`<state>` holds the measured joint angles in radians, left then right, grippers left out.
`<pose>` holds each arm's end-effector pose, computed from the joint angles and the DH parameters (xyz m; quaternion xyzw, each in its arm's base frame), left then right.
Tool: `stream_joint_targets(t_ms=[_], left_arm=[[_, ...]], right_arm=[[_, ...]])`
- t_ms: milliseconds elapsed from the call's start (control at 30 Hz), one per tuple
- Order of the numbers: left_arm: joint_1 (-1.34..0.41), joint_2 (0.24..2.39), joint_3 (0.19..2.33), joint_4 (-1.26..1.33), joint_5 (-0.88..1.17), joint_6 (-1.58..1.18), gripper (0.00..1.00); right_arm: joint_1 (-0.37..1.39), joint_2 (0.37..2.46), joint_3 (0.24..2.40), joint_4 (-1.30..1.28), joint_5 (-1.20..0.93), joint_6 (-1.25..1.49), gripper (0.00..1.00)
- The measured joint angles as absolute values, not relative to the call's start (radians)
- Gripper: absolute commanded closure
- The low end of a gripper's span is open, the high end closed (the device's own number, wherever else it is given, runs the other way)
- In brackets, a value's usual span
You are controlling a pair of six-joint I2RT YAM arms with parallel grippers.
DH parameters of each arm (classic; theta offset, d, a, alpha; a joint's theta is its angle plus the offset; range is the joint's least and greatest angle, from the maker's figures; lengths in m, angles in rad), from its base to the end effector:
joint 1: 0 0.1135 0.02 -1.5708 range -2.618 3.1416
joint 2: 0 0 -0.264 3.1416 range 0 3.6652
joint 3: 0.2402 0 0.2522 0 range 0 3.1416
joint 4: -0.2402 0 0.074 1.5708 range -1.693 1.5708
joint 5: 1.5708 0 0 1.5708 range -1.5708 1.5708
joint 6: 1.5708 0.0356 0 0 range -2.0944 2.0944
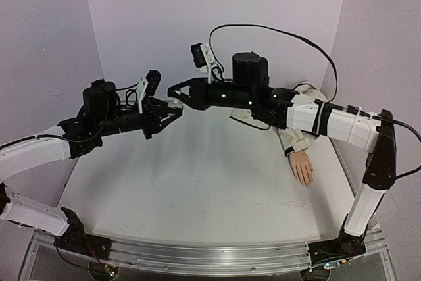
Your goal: Paint the nails
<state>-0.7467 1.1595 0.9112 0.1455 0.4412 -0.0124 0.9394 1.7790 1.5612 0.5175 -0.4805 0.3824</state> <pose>0.1895 -0.1961 0.3425 0.3969 0.6236 -0.3931 0.5469 0.2391 0.3548 0.4086 -0.3426 0.5017 0.5913 0.5304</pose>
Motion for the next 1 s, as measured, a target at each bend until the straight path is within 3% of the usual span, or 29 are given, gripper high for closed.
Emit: stream_joint_targets(t_ms=[200, 333, 467, 633, 800, 1000], left_arm=[[-0.739, 1.327, 0.967, 0.279, 0.149, 0.073, 1.00], [-0.752, 1.442, 1.013, 0.346, 0.064, 0.117, 1.00], [-0.774, 1.473, 1.014, 0.384, 0.039, 0.131, 1.00], [-0.786, 1.453, 0.957, 0.480, 0.030, 0.094, 1.00], [-0.787, 1.390, 0.873, 0.474, 0.069, 0.027, 1.00], [-0.763, 1.321, 0.865, 0.362, 0.340, -0.036, 1.00]], right_arm=[[1.011, 1.909, 1.792, 0.302, 0.139, 0.523, 1.00], [1.028, 1.975, 1.892, 0.197, 0.383, 0.570, 0.98], [1.039, 1.980, 1.914, 0.126, 0.463, 0.566, 0.71], [1.055, 1.950, 1.897, 0.105, 0.385, 0.511, 0.35], [1.048, 1.804, 1.683, 0.151, 0.174, 0.403, 0.05], [0.908, 1.583, 1.439, 0.253, -0.221, 0.306, 0.02]])
